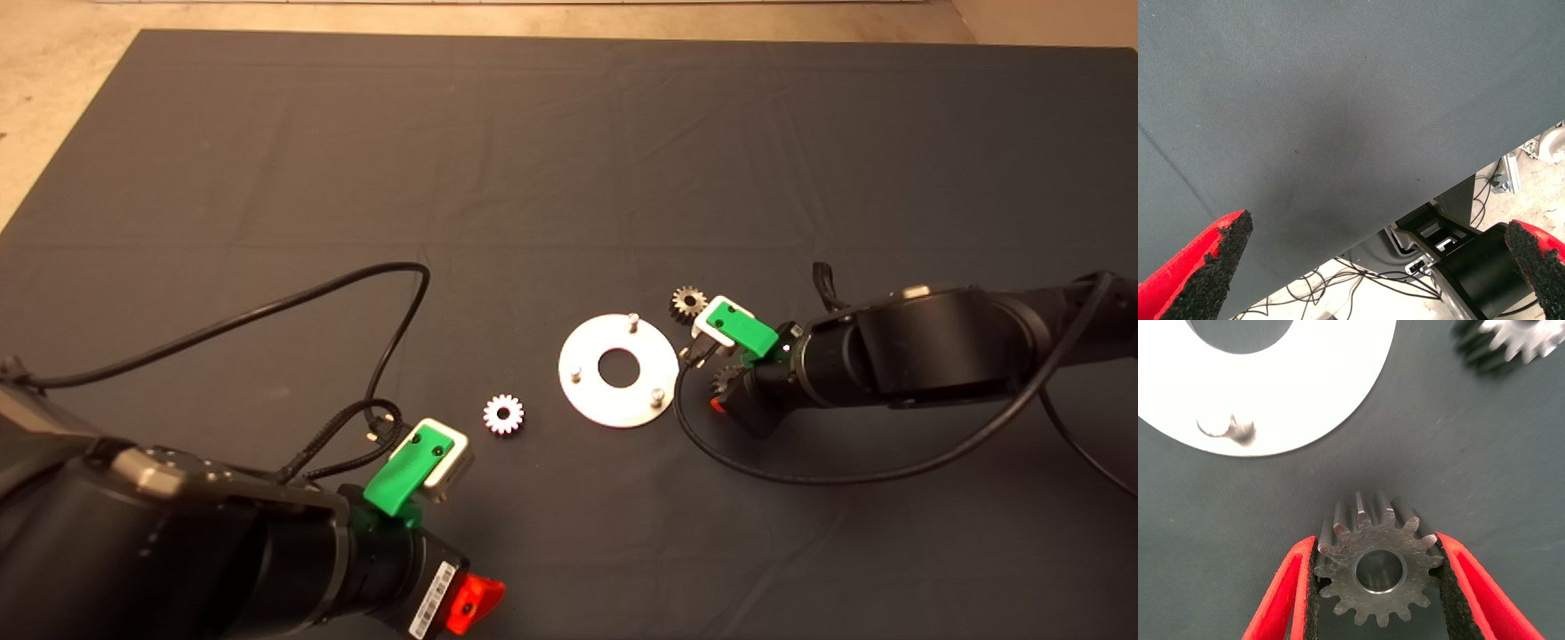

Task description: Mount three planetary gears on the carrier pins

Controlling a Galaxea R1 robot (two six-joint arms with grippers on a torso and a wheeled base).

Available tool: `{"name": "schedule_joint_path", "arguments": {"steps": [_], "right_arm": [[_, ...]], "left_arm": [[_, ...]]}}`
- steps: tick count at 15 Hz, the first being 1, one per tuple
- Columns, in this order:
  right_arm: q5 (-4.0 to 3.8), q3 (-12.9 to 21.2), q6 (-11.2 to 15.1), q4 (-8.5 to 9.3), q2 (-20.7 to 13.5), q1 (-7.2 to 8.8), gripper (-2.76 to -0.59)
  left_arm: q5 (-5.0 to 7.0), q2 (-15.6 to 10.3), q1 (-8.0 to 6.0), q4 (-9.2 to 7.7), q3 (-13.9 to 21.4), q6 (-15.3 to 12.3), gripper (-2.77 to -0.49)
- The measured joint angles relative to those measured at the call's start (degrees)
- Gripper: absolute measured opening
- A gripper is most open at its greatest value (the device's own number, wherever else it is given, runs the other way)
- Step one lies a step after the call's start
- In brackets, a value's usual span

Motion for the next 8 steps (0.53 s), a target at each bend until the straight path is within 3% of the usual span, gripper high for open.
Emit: {"name": "schedule_joint_path", "arguments": {"steps": [4, 8], "right_arm": [[-0.01, 0.4, 1.6, 5.42, 1.5, 6.11, -2.36], [-0.04, 0.5, 3.8, 9.19, 3.3, 8.60, -2.37]], "left_arm": [[0.02, 0.1, 0.00, 0.00, 0.0, -0.1, -0.51], [0.00, 0.1, 0.00, 0.00, 0.0, -0.2, -0.51]]}}
